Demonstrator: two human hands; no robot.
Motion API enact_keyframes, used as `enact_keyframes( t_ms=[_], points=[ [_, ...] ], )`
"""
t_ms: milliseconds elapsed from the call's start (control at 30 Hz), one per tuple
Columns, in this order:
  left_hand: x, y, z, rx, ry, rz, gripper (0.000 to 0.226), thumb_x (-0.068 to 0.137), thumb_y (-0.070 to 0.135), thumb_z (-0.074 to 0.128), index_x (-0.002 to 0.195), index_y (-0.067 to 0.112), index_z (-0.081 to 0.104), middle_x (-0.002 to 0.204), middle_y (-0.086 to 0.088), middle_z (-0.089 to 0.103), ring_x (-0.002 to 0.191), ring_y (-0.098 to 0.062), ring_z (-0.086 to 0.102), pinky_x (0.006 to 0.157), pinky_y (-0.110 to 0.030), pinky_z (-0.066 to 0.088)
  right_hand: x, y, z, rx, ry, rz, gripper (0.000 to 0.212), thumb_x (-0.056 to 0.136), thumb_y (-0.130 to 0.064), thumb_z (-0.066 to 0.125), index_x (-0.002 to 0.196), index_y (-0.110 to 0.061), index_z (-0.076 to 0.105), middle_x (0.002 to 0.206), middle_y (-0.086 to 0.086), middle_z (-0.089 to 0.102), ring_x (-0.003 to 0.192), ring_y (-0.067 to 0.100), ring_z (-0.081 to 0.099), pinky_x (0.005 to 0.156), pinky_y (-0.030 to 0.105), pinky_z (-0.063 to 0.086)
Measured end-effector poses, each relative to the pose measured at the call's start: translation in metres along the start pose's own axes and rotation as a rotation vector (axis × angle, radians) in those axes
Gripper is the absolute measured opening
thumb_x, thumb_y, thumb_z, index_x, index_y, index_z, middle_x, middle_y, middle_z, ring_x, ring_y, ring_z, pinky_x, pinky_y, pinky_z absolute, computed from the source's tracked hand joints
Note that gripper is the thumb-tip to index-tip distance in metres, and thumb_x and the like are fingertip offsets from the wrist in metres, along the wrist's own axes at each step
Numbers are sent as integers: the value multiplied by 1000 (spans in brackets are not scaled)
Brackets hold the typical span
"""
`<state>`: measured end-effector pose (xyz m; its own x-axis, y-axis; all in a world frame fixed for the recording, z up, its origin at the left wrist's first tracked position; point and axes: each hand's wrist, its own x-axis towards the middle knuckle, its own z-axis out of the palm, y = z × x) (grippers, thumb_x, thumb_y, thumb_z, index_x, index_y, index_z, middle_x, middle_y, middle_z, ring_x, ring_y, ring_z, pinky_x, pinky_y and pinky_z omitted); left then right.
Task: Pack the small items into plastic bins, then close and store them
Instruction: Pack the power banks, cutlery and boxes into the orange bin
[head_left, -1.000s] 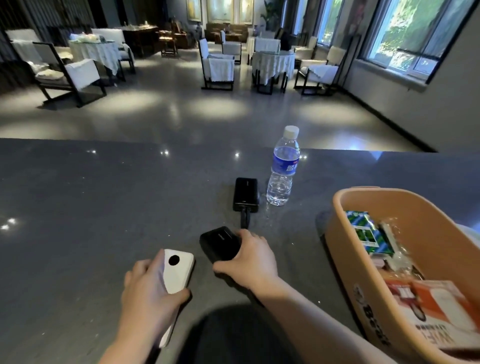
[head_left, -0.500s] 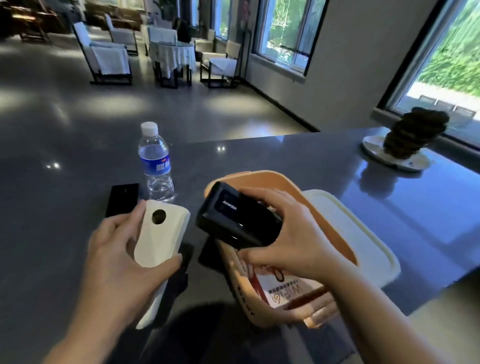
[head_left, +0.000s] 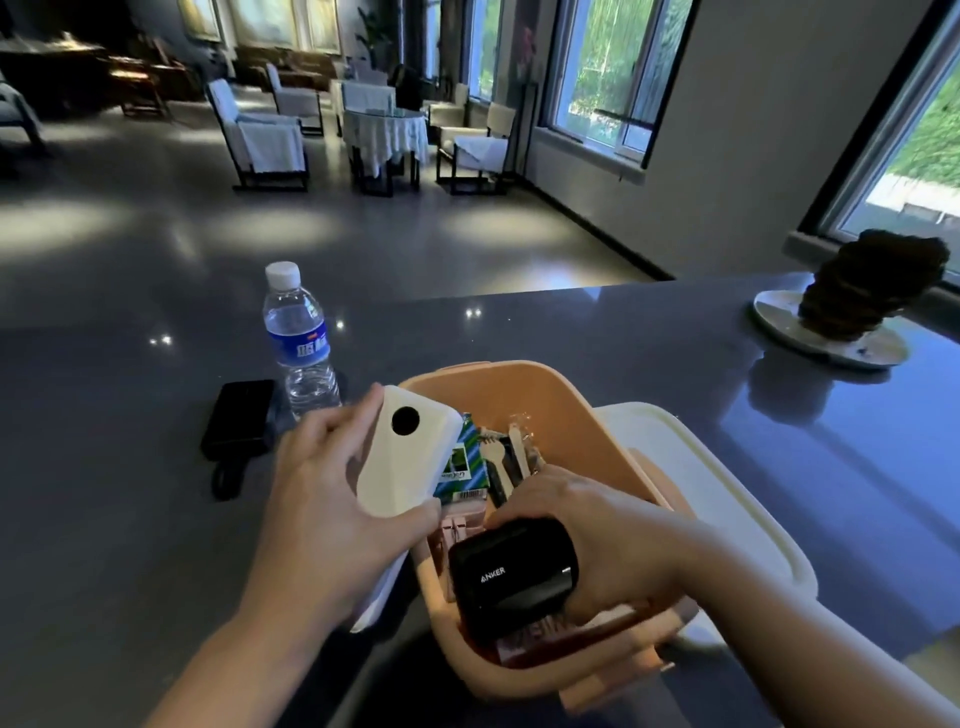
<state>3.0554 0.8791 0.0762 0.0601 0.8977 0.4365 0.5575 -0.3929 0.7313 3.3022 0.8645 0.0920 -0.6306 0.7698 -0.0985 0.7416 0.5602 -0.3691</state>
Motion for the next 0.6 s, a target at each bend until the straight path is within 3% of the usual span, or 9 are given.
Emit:
enact_keyframes(
  t_ms=[67, 200, 333, 467, 600],
  points=[
    [-2, 3, 0, -2, -1, -11, 103, 40, 58, 64, 139, 39, 41, 116, 36, 35, 115, 1, 38, 89, -15, 32, 3, 2, 6, 42, 50, 34, 67, 60, -52, 74, 122, -39, 51, 107, -27, 48, 105, -9, 41, 99, 11, 28],
    [-6, 8, 1, 12, -14, -20, 103, 41, 55, 69, 139, 39, 42, 116, 36, 35, 116, 1, 37, 93, -18, 31, 3, 8, 12, 6, 45, 107, 75, 58, -51, 77, 126, -39, 47, 111, -19, 49, 106, 1, 41, 100, 28, 39],
    [-7, 12, 4, 9, -39, -27, 102, 42, 55, 72, 139, 39, 42, 112, 36, 35, 112, 3, 37, 87, -12, 32, 5, 5, 22, 91, -130, 117, 76, 62, -40, 82, 128, -43, 44, 119, -19, 48, 110, 0, 38, 94, 20, 34],
    [-8, 17, 6, -40, -68, -27, 104, 38, 64, 64, 137, 41, 43, 110, 34, 37, 112, 11, 35, 89, -1, 28, 4, 3, 28, 115, -137, 155, 76, 66, -38, 82, 128, -46, 40, 124, -21, 48, 111, -2, 39, 87, 15, 30],
    [-6, 19, 8, -33, -105, -10, 103, 42, 56, 73, 139, 40, 42, 113, 33, 36, 110, 10, 34, 87, -9, 32, -2, 2, 21, 248, -166, 208, 76, 69, -31, 83, 130, -48, 41, 123, -24, 48, 111, -5, 41, 88, 13, 31]
  ],
)
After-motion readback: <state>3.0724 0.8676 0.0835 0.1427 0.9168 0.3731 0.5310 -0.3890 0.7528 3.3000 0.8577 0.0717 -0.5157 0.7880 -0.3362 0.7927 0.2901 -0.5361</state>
